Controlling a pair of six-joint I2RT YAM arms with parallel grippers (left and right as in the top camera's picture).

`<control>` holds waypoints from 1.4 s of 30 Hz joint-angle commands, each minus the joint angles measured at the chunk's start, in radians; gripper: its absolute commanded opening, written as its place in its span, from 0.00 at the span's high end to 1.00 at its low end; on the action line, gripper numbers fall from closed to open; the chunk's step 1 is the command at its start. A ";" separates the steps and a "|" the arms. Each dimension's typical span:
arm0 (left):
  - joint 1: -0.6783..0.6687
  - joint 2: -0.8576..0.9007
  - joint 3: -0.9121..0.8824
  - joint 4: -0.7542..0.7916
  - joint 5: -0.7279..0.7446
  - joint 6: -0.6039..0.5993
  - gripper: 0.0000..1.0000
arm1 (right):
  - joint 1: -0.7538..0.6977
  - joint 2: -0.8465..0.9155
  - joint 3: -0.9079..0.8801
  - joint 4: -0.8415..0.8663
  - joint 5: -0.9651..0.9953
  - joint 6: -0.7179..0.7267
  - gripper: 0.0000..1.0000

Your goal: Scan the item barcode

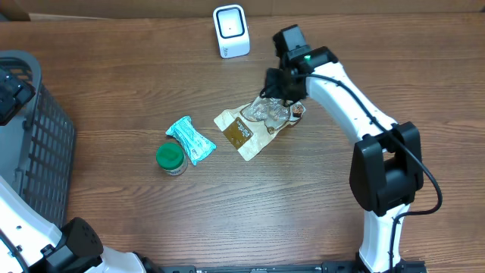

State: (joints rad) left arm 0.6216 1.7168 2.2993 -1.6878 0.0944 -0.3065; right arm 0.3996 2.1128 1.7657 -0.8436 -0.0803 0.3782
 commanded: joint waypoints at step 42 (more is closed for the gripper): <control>-0.007 -0.002 0.000 -0.002 0.006 0.015 0.00 | 0.001 -0.156 -0.048 -0.264 -0.204 -0.168 0.31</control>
State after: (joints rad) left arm 0.6216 1.7168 2.2993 -1.6878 0.0944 -0.3065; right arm 0.5354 2.0281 1.7111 -1.1072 -0.2680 0.2489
